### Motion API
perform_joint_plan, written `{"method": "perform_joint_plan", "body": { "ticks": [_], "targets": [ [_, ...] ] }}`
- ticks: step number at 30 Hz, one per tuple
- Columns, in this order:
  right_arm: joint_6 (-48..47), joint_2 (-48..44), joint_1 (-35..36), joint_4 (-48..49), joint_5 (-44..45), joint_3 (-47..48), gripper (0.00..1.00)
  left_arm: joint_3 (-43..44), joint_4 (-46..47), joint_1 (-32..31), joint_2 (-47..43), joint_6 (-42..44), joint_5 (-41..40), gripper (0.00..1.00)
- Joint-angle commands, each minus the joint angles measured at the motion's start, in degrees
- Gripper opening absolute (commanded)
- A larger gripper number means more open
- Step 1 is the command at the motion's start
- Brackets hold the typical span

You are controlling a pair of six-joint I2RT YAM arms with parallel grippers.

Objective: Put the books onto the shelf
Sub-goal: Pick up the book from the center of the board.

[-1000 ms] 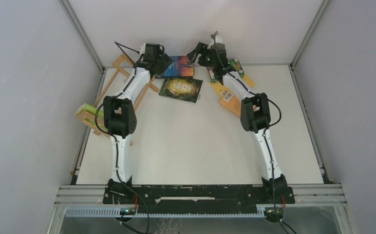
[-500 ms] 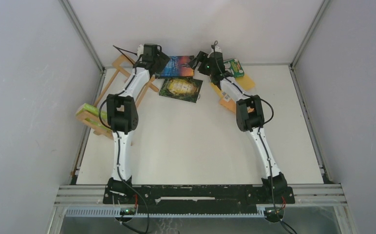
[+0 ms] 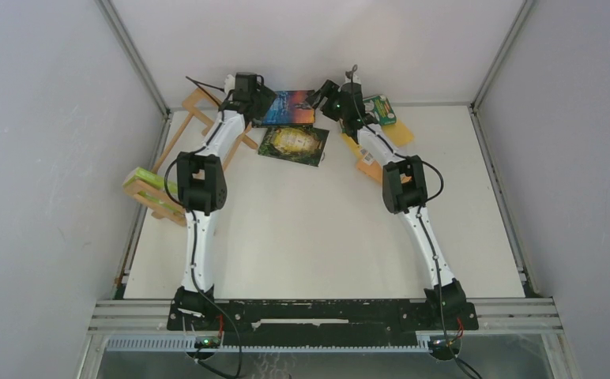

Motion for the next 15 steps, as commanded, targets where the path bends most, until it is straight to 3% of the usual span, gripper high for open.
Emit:
{"method": "perform_joint_plan", "body": {
  "ticks": [1, 15],
  "targets": [
    [2.4, 1.8, -0.1, 0.7, 0.6, 3.2, 0.82, 5.2, 2.2, 0.1, 1.0, -0.6, 0.4, 0.73],
    [5.5, 4.7, -0.1, 0.8, 1.2, 5.6, 0.80, 6.9, 2.2, 0.6, 2.5, -0.5, 0.3, 0.73]
  ]
}}
